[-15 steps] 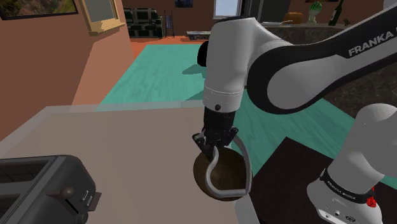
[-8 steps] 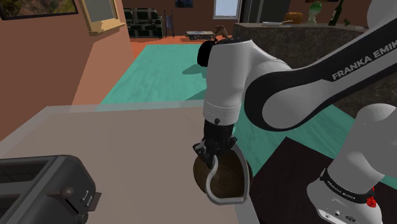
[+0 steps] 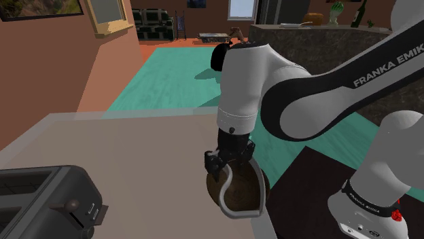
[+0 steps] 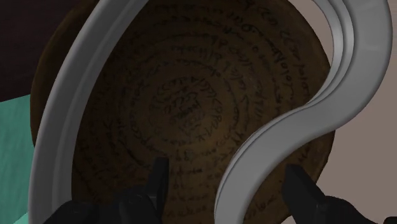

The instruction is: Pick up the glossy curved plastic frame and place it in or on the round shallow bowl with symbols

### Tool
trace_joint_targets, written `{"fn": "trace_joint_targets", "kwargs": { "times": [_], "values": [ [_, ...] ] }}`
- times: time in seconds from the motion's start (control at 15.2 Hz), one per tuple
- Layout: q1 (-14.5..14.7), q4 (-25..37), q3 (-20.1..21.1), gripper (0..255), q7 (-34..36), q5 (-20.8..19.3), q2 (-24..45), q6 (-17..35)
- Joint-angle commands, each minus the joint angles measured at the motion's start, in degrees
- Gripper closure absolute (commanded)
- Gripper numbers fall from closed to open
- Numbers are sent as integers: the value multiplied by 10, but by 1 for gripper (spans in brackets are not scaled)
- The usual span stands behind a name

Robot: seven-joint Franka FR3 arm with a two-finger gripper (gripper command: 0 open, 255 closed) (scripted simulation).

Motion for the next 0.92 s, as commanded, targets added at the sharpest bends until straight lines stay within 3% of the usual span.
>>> {"fn": "trace_joint_targets", "kwargs": {
  "times": [0.0,0.2,0.46,0.86],
  "values": [
    [0,0,0,0,0,0,0,0],
    [0,0,0,0,0,0,0,0],
    [2,38,-21,0,-10,7,-46,-83],
    [3,38,-21,0,-10,7,-46,-83]
  ]
}}
